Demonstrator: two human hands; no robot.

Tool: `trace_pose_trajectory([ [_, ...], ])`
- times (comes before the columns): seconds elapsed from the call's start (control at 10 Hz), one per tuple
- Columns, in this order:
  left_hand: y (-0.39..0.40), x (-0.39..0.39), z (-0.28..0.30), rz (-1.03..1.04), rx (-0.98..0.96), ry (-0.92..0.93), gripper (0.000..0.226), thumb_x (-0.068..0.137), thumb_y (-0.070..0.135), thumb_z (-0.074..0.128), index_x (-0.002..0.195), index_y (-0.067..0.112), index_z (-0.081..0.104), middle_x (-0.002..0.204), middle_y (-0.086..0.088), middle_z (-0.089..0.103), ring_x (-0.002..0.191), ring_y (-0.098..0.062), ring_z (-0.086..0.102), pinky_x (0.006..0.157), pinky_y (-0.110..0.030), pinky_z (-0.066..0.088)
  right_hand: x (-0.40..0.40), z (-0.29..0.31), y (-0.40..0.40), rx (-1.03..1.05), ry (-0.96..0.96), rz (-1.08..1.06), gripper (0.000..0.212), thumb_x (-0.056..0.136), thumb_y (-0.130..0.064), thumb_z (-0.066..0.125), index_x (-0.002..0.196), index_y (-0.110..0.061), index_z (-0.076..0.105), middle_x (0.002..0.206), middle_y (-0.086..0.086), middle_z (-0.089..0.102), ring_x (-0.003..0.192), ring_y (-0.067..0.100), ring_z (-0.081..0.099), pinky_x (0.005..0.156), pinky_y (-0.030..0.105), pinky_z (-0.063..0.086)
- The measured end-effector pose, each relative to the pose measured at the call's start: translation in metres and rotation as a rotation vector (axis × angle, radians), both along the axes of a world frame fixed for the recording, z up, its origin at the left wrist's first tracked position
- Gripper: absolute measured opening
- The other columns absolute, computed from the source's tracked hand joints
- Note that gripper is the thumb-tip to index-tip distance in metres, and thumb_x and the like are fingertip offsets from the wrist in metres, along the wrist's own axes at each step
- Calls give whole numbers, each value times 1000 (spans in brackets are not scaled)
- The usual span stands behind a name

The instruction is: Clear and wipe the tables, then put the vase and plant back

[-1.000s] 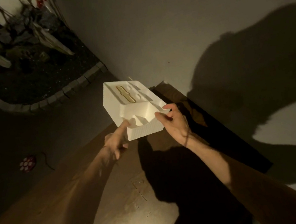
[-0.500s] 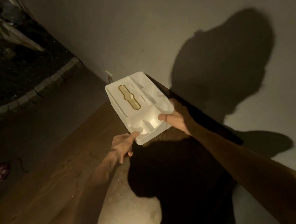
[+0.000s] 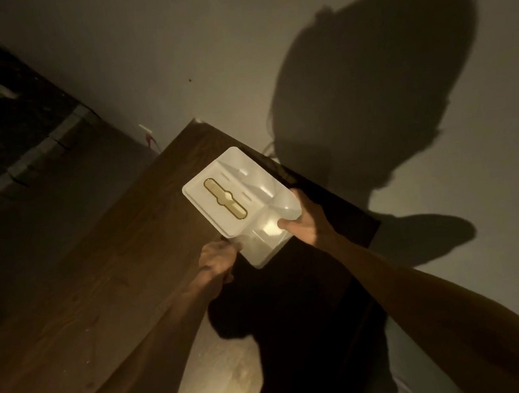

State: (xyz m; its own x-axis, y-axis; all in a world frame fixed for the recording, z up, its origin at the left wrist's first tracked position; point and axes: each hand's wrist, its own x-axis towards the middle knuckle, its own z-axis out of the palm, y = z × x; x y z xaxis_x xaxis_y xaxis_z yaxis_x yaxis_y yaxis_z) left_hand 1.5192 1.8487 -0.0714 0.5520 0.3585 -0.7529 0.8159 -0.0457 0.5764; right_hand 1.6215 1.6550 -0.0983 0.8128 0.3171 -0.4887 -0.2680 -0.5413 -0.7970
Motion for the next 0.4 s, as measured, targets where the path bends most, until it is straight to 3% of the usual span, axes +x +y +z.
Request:
trace_pose_trajectory([
  [0.1, -4, -6, 0, -24, -22, 7, 23, 94, 32, 64, 105, 12, 69, 74, -3, 52, 63, -16, 47, 49, -27, 42, 2, -26, -8, 64, 50, -11, 81, 62, -30, 79, 135, -35, 47, 128, -4, 58, 120, 19, 60, 100, 46, 54],
  [0.2, -3, -10, 8, -83, -43, 14, 25, 96, 31, 61, 117, 20, 68, 86, -3, 57, 70, -16, 51, 50, -27, 45, 6, -26, -7, 67, 92, 5, 84, 63, -11, 81, 139, -26, 46, 129, -2, 56, 123, 21, 57, 103, 46, 52],
  [0.3, 0, -11, 22, -52, -55, 2, 26, 94, 31, 64, 116, 17, 69, 86, -5, 58, 66, -15, 51, 50, -26, 42, 5, -10, 5, -116, -6, 54, 77, 72, -4, 80, 140, -18, 45, 126, 1, 54, 122, 23, 56, 100, 44, 53],
  [0.4, 5, -12, 39, 6, -69, -48, 21, 95, 19, 63, 113, 9, 69, 60, 0, 54, 44, -10, 44, 40, -23, 35, 5, 2, 19, -337, -298, 170, 78, 73, -16, 83, 139, -21, 43, 133, 4, 52, 125, 25, 53, 104, 47, 50],
])
